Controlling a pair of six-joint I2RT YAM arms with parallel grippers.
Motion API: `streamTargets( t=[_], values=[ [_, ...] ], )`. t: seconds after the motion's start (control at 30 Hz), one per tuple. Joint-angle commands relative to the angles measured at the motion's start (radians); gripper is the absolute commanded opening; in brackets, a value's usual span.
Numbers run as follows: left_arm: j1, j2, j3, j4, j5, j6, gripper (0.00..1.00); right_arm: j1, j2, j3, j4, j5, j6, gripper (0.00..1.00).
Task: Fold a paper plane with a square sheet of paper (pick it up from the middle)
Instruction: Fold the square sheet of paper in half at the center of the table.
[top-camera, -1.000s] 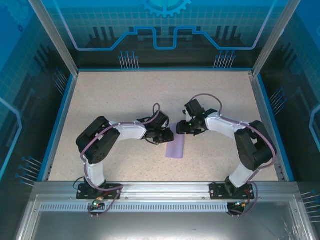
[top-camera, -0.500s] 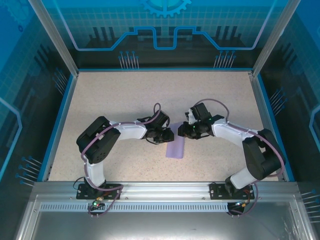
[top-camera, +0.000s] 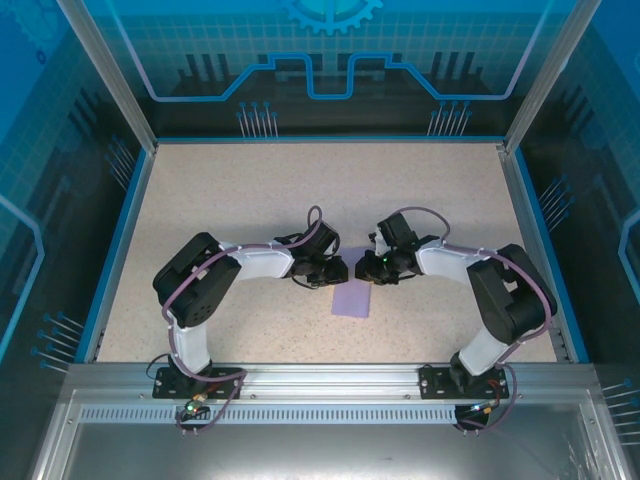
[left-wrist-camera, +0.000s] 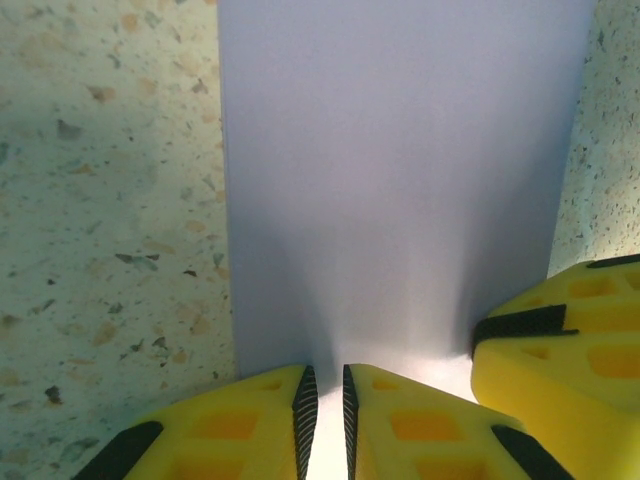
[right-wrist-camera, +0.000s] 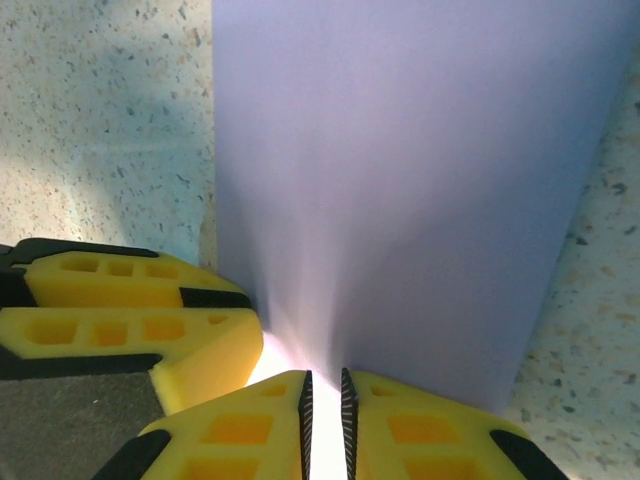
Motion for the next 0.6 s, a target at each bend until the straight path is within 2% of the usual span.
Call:
streamTargets(
  t=[0.0, 0.4, 0.57],
  values=[
    [-0.010, 0.064, -0.014, -0.104, -0.067, 0.031, 0.20, -0.012, 0.022, -0.020, 0.003, 0.010, -0.024, 0.18],
    [-0.010, 0.079, -0.001, -0.131, -0.079, 0.042, 0.20, -0.046, 0.052, -0.050, -0.012, 0.051, -0.084, 0.20],
    [-0.010, 0.085, -0.001, -0.133, -0.079, 0.044, 0.20, -0.051, 0.007, -0.044, -0.025, 0.024, -0.084, 0.20]
  ],
)
